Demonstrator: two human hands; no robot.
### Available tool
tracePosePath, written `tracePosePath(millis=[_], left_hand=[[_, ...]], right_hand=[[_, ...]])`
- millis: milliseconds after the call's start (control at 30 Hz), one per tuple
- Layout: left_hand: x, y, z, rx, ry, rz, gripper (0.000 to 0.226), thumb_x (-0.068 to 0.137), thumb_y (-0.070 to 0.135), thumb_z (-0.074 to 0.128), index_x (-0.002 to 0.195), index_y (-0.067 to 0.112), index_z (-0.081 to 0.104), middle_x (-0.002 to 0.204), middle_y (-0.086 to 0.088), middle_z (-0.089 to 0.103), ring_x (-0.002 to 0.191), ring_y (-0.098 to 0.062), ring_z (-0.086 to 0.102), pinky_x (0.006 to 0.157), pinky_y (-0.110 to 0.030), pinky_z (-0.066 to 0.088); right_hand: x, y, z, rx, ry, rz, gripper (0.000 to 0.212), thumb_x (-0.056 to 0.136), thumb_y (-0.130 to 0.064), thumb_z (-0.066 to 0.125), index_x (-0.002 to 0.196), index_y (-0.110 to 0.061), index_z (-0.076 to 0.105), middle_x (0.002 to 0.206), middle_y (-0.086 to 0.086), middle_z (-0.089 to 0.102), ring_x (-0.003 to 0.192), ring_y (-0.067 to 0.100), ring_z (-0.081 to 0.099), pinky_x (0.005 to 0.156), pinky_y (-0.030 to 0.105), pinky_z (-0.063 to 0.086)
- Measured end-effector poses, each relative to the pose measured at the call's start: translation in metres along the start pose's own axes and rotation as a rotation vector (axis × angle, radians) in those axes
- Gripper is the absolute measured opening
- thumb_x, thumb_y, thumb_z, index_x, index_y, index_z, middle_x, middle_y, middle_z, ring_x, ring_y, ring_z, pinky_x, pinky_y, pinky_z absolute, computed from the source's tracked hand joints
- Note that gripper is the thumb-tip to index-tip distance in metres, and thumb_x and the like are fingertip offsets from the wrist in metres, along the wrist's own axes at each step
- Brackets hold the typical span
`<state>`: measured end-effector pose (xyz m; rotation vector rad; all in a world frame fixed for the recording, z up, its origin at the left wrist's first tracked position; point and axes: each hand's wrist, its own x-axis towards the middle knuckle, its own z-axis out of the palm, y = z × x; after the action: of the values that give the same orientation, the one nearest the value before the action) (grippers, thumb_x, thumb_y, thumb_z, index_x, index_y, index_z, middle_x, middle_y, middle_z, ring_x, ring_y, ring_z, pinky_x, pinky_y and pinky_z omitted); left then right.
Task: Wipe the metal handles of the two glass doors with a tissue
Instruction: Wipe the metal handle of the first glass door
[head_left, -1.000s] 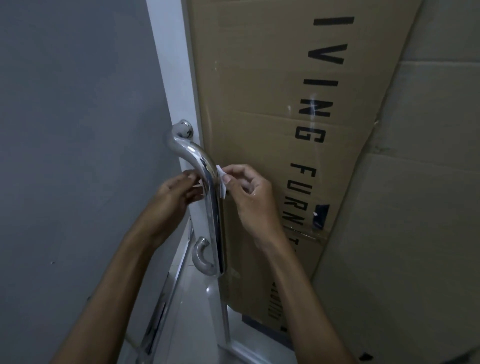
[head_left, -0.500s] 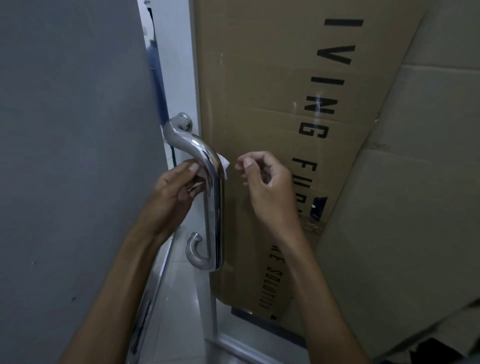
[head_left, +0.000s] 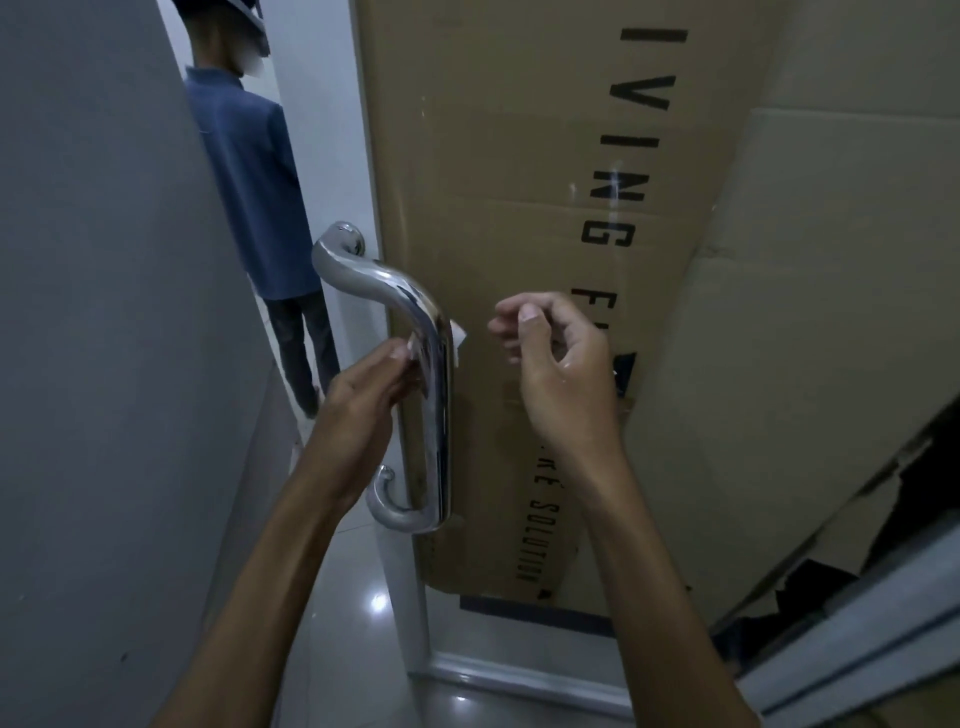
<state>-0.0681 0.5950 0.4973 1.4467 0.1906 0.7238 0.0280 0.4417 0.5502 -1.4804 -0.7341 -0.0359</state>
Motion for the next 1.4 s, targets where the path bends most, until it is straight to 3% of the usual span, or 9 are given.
tracePosePath(millis=[100, 200, 400, 600, 900, 1000, 1200, 1300, 1400], left_hand=[[-0.007, 0.002, -0.003, 0.029, 0.079, 0.030, 0.037, 0.112, 0.020, 0.041, 0.133, 0.008, 0.069, 0.132, -0.008, 0.072, 0.130, -0.025, 0.062, 0.120, -0.047, 0.039], [-0.014, 0.011, 0.006, 0.101, 0.111, 0.124, 0.038, 0.113, 0.011, 0.038, 0.137, 0.010, 0.066, 0.132, 0.001, 0.073, 0.130, -0.014, 0.063, 0.111, -0.030, 0.048], [-0.043, -0.019, 0.020, 0.392, 0.215, 0.262, 0.041, 0.109, 0.014, 0.051, 0.150, 0.018, 0.049, 0.147, 0.018, 0.055, 0.140, 0.006, 0.047, 0.118, -0.023, 0.040], [-0.044, -0.026, 0.030, 0.695, 0.204, 0.376, 0.060, 0.107, 0.025, 0.048, 0.163, 0.012, 0.030, 0.168, -0.002, 0.034, 0.157, -0.013, 0.029, 0.127, -0.048, 0.028], [-0.044, -0.039, 0.042, 0.894, 0.123, 0.416, 0.079, 0.105, 0.019, 0.048, 0.166, 0.006, 0.000, 0.175, -0.011, -0.008, 0.163, -0.019, -0.007, 0.131, -0.041, 0.001], [-0.042, -0.047, 0.042, 0.951, 0.121, 0.435, 0.080, 0.104, 0.019, 0.049, 0.166, 0.004, 0.000, 0.174, -0.015, -0.012, 0.163, -0.023, -0.007, 0.131, -0.043, 0.003], [-0.038, -0.043, 0.043, 0.770, 0.134, 0.334, 0.080, 0.104, 0.026, 0.047, 0.167, 0.010, 0.001, 0.176, -0.007, 0.004, 0.162, -0.016, 0.004, 0.131, -0.047, 0.008], [-0.019, -0.025, 0.035, 0.623, 0.235, 0.322, 0.068, 0.104, 0.027, 0.050, 0.166, 0.018, 0.023, 0.157, 0.002, 0.047, 0.148, -0.015, 0.036, 0.124, -0.051, 0.029], [-0.012, -0.021, 0.022, 0.518, 0.245, 0.252, 0.055, 0.104, 0.019, 0.055, 0.158, 0.024, 0.043, 0.137, 0.025, 0.053, 0.135, -0.002, 0.047, 0.120, -0.042, 0.039]], right_hand=[[-0.011, 0.004, -0.001, -0.017, 0.028, 0.044, 0.025, 0.109, -0.017, 0.048, 0.100, -0.021, 0.071, 0.091, -0.008, 0.075, 0.089, 0.005, 0.070, 0.086, 0.045, 0.059], [-0.016, 0.006, -0.001, -0.029, 0.048, 0.065, 0.026, 0.109, -0.016, 0.047, 0.099, -0.020, 0.071, 0.091, -0.007, 0.075, 0.090, 0.006, 0.070, 0.086, 0.046, 0.059], [-0.020, 0.002, 0.004, -0.025, 0.067, 0.079, 0.026, 0.108, -0.014, 0.047, 0.099, -0.017, 0.071, 0.091, -0.003, 0.076, 0.088, 0.005, 0.070, 0.086, 0.040, 0.058], [-0.024, 0.000, 0.008, -0.009, 0.053, 0.086, 0.026, 0.109, -0.015, 0.047, 0.100, -0.016, 0.071, 0.093, -0.002, 0.075, 0.090, 0.006, 0.070, 0.083, 0.031, 0.057], [-0.031, -0.002, 0.006, 0.014, 0.051, 0.104, 0.027, 0.109, -0.015, 0.046, 0.100, -0.015, 0.071, 0.096, 0.002, 0.075, 0.092, 0.009, 0.071, 0.082, 0.025, 0.057], [-0.030, -0.004, 0.005, 0.006, 0.073, 0.105, 0.027, 0.109, -0.016, 0.046, 0.100, -0.017, 0.072, 0.095, 0.001, 0.076, 0.092, 0.010, 0.071, 0.084, 0.030, 0.058], [-0.033, -0.008, -0.002, -0.009, 0.078, 0.118, 0.027, 0.110, -0.018, 0.045, 0.104, -0.015, 0.072, 0.098, 0.000, 0.076, 0.094, 0.010, 0.071, 0.082, 0.023, 0.058], [-0.036, -0.010, -0.005, -0.002, 0.090, 0.127, 0.028, 0.110, -0.016, 0.045, 0.104, -0.012, 0.072, 0.097, 0.003, 0.076, 0.091, 0.011, 0.071, 0.079, 0.021, 0.057], [-0.037, -0.010, -0.007, 0.005, 0.098, 0.145, 0.028, 0.110, -0.015, 0.044, 0.103, -0.011, 0.072, 0.096, 0.004, 0.076, 0.088, 0.010, 0.070, 0.077, 0.022, 0.057]])
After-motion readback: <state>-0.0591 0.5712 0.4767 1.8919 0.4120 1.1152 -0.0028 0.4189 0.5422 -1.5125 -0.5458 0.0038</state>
